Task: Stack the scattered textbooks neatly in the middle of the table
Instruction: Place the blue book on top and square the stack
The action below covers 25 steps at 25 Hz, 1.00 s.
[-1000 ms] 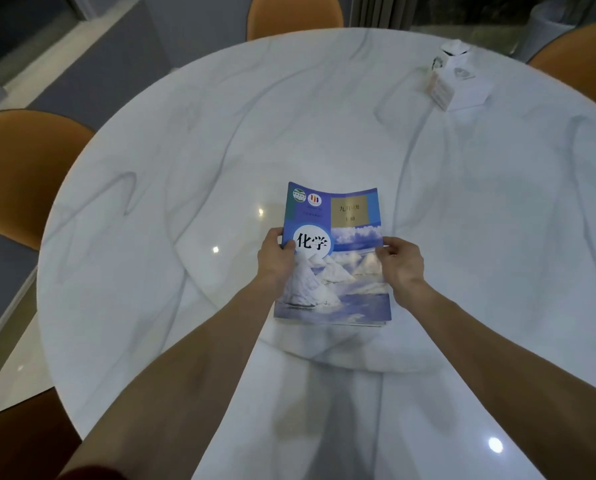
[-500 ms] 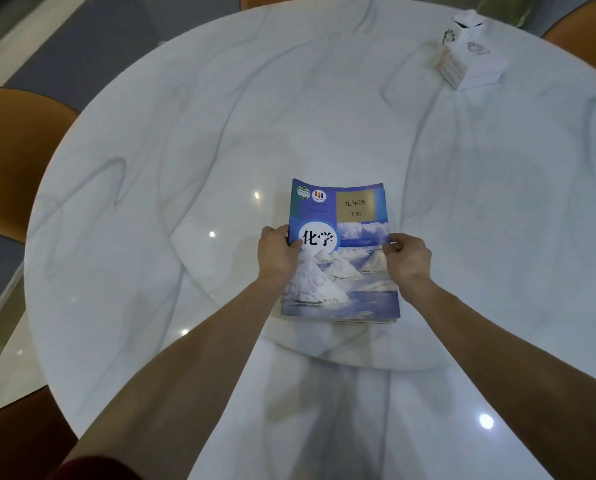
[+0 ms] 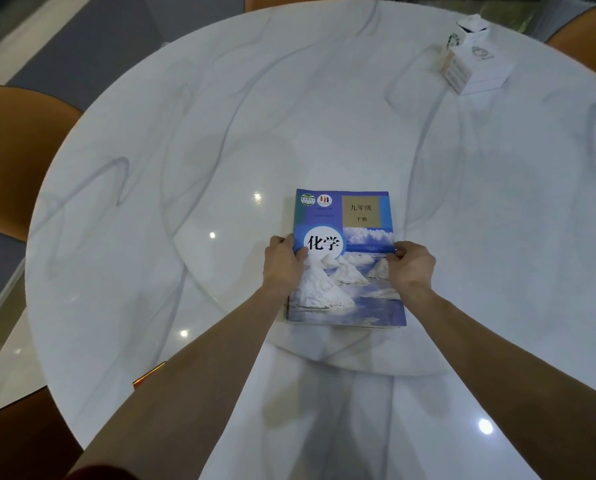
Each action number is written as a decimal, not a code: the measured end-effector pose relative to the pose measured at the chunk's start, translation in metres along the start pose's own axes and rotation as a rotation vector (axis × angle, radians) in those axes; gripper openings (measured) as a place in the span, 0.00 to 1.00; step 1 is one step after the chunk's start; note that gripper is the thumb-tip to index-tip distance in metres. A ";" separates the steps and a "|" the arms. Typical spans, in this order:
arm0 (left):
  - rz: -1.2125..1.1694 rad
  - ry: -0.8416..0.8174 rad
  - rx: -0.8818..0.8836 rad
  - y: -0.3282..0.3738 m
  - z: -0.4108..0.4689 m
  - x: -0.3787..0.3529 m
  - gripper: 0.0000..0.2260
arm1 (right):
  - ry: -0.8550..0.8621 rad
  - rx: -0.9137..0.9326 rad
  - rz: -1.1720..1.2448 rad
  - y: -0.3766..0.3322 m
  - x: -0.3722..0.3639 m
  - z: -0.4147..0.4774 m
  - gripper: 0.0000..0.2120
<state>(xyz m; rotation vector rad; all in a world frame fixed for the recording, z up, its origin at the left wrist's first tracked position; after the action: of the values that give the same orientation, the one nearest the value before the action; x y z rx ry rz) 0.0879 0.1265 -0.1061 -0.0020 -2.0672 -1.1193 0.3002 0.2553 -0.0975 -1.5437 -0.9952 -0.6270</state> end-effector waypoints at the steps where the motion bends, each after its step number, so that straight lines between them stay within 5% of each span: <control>1: 0.018 -0.003 -0.002 0.000 0.000 0.000 0.14 | 0.004 0.002 -0.004 0.000 0.000 0.000 0.11; 11: 0.103 -0.010 -0.017 0.000 -0.005 0.016 0.16 | -0.021 0.005 -0.095 -0.006 0.014 -0.004 0.16; 25: 0.403 0.000 -0.205 -0.025 -0.076 0.111 0.15 | -0.095 0.636 -0.467 -0.137 -0.016 -0.118 0.12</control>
<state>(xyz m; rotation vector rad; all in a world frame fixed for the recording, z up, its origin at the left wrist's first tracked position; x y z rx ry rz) 0.0487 0.0196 -0.0303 -0.4966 -1.8335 -1.0658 0.1903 0.1372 -0.0142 -0.7887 -1.4761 -0.4849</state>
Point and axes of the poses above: each hand's wrist, its own z-axis towards the middle knuckle, its own x-axis out of the back of the hand, y = z × x, the point moved 8 cm from there along z, towards the middle knuckle, and after that the axes turned 8 degrees about -z, right-handed, at the moved point
